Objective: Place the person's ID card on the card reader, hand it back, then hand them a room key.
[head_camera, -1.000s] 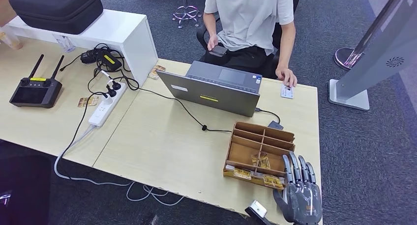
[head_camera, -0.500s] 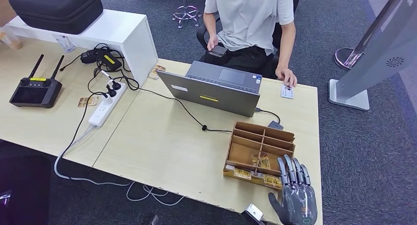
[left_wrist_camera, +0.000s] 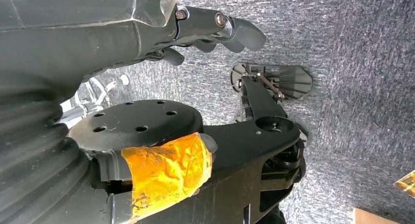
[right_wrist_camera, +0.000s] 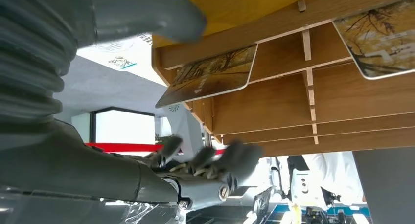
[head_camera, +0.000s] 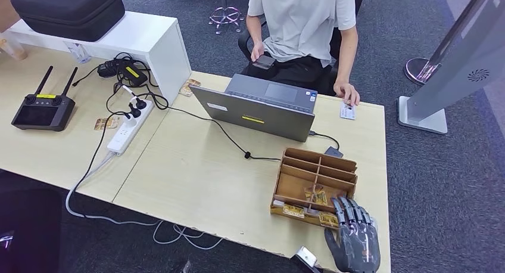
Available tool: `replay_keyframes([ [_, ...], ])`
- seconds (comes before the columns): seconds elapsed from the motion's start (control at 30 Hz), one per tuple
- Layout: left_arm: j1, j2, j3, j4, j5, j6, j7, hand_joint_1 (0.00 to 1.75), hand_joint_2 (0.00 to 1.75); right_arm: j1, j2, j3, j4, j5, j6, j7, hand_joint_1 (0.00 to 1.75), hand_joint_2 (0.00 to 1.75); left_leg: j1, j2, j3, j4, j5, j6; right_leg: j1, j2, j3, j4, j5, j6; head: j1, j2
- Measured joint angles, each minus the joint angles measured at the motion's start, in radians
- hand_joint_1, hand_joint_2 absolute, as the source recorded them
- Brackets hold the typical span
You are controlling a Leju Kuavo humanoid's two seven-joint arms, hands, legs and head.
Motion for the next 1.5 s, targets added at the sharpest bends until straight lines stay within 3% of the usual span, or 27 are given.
replay_keyframes([
  [0.77, 0.0, 0.016, 0.0, 0.0, -0.008, 0.01, -0.051, 0.0, 1.75, -0.025, 0.015, 0.0, 0.035, -0.047, 0.024, -0.026, 1.75, 1.75, 0.0, 0.0, 0.0, 0.0, 0.0, 0.0, 0.0, 0.0, 0.0, 0.0, 0.0, 0.0, 0.0, 0.0],
  [1.03, 0.0, 0.024, 0.0, 0.0, -0.01, 0.008, -0.048, 0.0, 1.75, -0.068, 0.022, 0.0, 0.031, -0.116, 0.112, -0.066, 1.75, 1.75, 0.0, 0.001, 0.0, 0.0, 0.0, 0.0, 0.0, 0.001, 0.0, 0.0, 0.001, -0.001, 0.0, 0.0],
  [1.3, -0.001, 0.025, -0.002, 0.0, -0.037, -0.013, -0.024, 0.0, 1.75, -0.258, 0.023, -0.008, 0.01, -0.296, 0.386, -0.099, 1.75, 1.75, 0.0, 0.004, 0.001, 0.0, 0.003, 0.0, 0.0, 0.003, -0.001, 0.0, 0.004, -0.001, 0.0, 0.0],
  [1.5, -0.001, 0.026, -0.002, 0.0, -0.039, -0.017, -0.023, 0.0, 1.75, -0.335, 0.023, -0.013, 0.01, -0.316, 0.419, -0.099, 1.75, 1.75, 0.0, 0.003, 0.0, 0.0, 0.004, 0.001, 0.0, 0.002, -0.001, 0.0, 0.005, 0.0, 0.0, 0.0],
])
